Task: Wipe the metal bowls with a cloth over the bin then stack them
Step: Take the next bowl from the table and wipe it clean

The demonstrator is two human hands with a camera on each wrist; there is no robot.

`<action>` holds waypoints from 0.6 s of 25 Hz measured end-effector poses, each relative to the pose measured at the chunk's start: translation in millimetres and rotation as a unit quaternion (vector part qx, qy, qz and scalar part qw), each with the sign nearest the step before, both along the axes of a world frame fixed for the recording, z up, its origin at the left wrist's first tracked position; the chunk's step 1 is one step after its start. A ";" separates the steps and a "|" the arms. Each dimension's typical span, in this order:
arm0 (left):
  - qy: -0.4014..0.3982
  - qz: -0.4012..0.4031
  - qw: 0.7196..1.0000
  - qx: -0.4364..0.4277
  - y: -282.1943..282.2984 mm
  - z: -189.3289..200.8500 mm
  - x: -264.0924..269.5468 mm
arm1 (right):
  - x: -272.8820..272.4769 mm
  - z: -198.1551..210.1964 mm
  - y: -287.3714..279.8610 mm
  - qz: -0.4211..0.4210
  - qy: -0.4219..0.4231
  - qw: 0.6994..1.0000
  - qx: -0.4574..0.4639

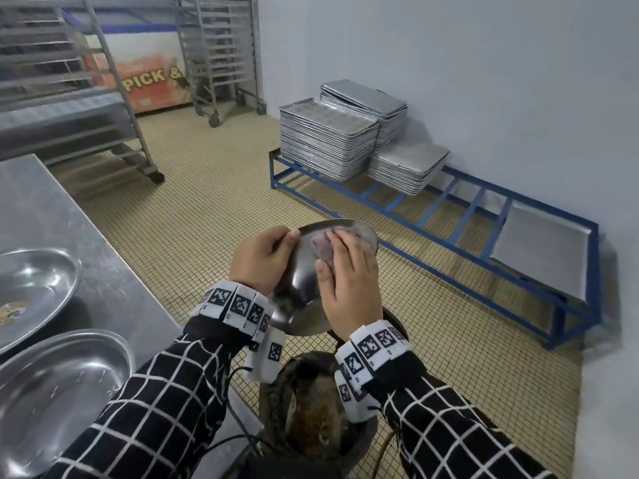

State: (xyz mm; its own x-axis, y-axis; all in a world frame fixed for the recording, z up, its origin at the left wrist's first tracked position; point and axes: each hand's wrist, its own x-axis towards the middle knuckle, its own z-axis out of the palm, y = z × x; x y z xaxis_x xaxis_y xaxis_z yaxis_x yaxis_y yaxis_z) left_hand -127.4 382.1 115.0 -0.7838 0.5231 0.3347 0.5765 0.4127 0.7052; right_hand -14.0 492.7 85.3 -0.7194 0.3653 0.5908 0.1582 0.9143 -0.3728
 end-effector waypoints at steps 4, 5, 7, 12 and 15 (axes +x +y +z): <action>-0.017 0.007 0.999 0.046 -6.6 3.8 -4.4 | 6.7 5.1 30.1 -0.059 0.045 0.959 -0.272; -0.017 0.010 0.999 0.050 -7.4 4.1 -6.1 | 11.2 2.3 35.9 -0.072 0.051 0.940 -0.330; 0.005 0.020 0.999 0.033 -6.9 3.6 -8.4 | 18.5 -3.1 35.7 -0.082 0.036 0.931 -0.353; 0.020 0.025 0.999 -0.018 2.0 -3.6 2.4 | 9.1 -1.3 -0.8 -0.052 -0.018 0.983 -0.175; 0.030 0.019 0.999 -0.037 5.9 -5.2 9.8 | -1.4 2.1 -4.7 -0.070 -0.020 0.993 -0.098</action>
State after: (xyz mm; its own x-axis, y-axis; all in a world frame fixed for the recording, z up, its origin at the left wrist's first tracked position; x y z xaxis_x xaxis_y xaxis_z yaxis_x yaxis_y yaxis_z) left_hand -117.6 387.9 109.8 -0.7832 0.5180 0.3439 0.6001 0.4848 0.6363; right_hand -15.4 488.0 87.4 -0.6754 0.5676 0.4708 0.2963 0.7935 -0.5316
